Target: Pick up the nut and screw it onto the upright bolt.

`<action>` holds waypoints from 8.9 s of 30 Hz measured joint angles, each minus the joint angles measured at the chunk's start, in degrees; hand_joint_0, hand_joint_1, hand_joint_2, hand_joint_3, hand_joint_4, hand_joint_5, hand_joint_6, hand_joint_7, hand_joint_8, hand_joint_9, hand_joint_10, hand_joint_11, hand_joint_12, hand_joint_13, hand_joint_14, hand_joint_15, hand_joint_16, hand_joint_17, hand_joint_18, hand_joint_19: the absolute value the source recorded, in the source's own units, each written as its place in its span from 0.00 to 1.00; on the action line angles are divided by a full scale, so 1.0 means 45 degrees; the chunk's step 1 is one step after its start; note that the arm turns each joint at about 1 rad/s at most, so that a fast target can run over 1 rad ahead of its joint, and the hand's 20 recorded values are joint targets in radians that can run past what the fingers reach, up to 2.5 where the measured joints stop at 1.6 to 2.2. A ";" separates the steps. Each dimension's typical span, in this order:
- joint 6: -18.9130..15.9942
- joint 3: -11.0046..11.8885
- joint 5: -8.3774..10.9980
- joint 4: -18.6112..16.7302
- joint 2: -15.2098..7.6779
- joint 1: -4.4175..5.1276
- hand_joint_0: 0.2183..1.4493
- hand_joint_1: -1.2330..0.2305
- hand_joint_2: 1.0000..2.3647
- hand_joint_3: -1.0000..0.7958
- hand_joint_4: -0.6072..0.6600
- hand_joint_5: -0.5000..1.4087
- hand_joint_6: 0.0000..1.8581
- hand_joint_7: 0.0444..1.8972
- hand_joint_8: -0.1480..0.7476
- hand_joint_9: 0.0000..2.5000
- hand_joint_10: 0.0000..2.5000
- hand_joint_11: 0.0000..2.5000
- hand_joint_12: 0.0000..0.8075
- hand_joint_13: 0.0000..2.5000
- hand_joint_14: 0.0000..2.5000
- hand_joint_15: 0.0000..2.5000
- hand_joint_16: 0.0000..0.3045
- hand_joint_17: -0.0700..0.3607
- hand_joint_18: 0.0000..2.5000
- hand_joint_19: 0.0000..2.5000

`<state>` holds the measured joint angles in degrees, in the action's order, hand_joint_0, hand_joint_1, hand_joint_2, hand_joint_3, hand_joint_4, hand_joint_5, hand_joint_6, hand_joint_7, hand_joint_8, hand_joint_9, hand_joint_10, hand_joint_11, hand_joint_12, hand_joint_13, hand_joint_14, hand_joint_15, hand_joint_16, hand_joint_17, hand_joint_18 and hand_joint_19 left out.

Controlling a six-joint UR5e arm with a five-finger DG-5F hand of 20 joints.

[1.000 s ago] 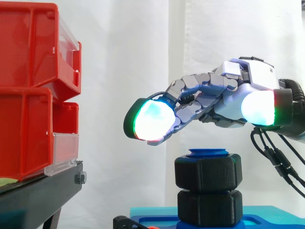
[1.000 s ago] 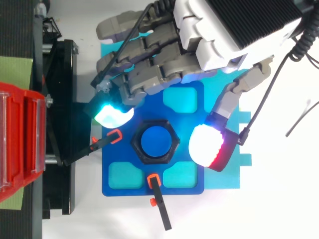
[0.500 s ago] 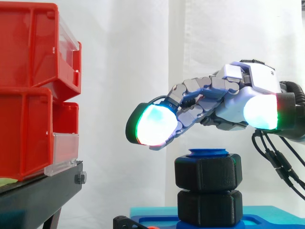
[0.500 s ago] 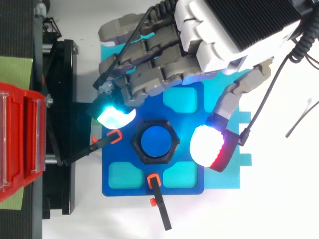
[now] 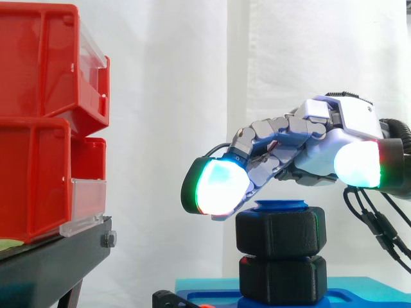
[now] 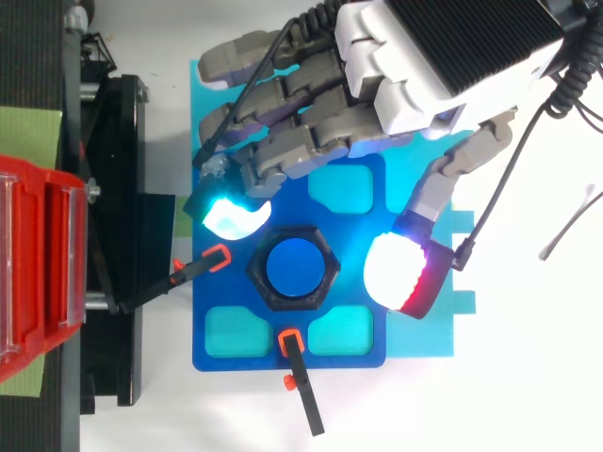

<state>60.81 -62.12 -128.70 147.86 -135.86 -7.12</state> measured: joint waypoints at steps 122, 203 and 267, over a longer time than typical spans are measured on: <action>-0.0035 -0.0096 -0.0407 -0.0960 -0.0019 0.0080 0.20 0.56 0.00 0.28 0.62 0.18 0.27 0.27 0.48 0.27 0.00 0.00 0.50 0.22 0.00 0.00 0.23 0.52 0.10 0.00; -0.0140 -0.0143 -0.0487 -0.1447 -0.0575 -0.0160 0.22 0.58 0.00 0.28 0.70 0.25 0.27 0.68 0.54 0.35 0.00 0.00 0.50 0.27 0.00 0.00 0.20 0.49 0.16 0.00; -0.0500 0.0137 -0.0850 -0.1837 -0.0575 -0.0253 0.21 0.56 0.00 0.28 0.67 0.20 0.27 0.32 0.52 0.36 0.00 0.00 0.48 0.28 0.00 0.00 0.21 0.50 0.19 0.00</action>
<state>58.56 -61.50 -132.52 139.59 -138.45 -8.26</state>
